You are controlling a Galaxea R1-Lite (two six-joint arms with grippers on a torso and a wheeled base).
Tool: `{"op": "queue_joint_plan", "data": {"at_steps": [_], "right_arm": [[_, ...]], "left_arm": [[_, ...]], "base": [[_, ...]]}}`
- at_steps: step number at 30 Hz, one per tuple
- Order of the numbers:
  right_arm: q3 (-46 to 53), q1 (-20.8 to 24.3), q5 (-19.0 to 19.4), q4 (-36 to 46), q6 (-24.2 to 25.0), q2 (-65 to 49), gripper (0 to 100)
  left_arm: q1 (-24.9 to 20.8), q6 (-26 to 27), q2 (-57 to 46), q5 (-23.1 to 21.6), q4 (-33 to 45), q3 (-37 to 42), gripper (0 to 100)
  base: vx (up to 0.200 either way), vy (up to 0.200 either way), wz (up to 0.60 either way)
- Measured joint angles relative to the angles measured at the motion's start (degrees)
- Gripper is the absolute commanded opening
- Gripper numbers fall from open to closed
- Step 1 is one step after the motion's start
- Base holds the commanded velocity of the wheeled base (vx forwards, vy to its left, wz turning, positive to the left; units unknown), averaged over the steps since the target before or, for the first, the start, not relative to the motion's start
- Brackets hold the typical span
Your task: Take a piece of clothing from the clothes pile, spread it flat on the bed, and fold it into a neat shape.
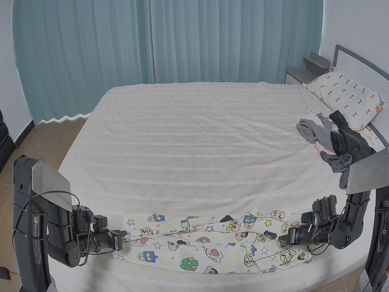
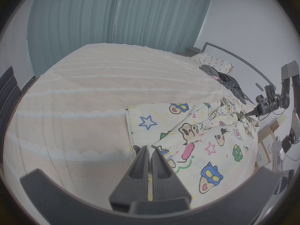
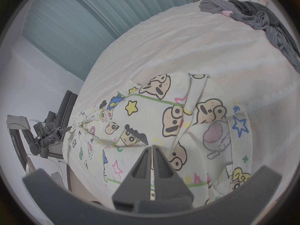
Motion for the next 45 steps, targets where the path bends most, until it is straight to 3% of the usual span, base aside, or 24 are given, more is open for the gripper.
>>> {"op": "queue_joint_plan", "data": {"at_steps": [10,11,12,13,22,28,42,43,45], "right_arm": [[1.0,-1.3,0.2,0.0,0.1,-3.1,0],[1.3,-1.4,0.2,0.0,0.1,-3.6,0],[1.5,-1.5,0.3,0.0,0.1,-3.9,0],[1.9,-1.6,0.3,0.0,0.1,-4.3,100],[1.7,-3.1,0.2,0.0,0.7,-4.6,100],[-0.2,-3.9,-0.2,-0.1,0.8,-1.4,100],[-4.6,-0.5,-0.4,-0.1,0.9,2.5,100],[-4.9,-0.3,-0.4,-0.1,0.9,2.7,0],[-5.4,0.1,-0.5,-0.1,1.0,3.0,0]], "left_arm": [[0.1,-3.5,1.2,0.0,0.0,-2.4,0],[0.1,-4.4,1.2,0.0,0.0,-2.6,100],[0.1,-4.9,1.2,0.0,0.0,-2.8,100],[0.1,-5.4,1.2,0.0,0.0,-3.0,100],[0.3,-8.3,1.4,-0.4,0.0,-3.6,100],[1.8,-14.9,1.3,-1.8,0.0,-3.4,100],[6.7,-23.8,1.0,-6.3,0.0,-3.0,100],[6.9,-23.9,1.0,-6.4,0.0,-3.0,100],[7.0,-24.0,0.9,-6.4,0.0,-3.0,100]], "base": [[0.0,0.0,0.0],[0.0,0.0,0.0],[0.0,0.0,0.0],[0.0,0.0,0.0],[0.0,0.0,0.0],[0.0,0.0,0.0],[0.0,0.0,0.0],[0.0,0.0,0.0],[0.0,0.0,0.0]]}}
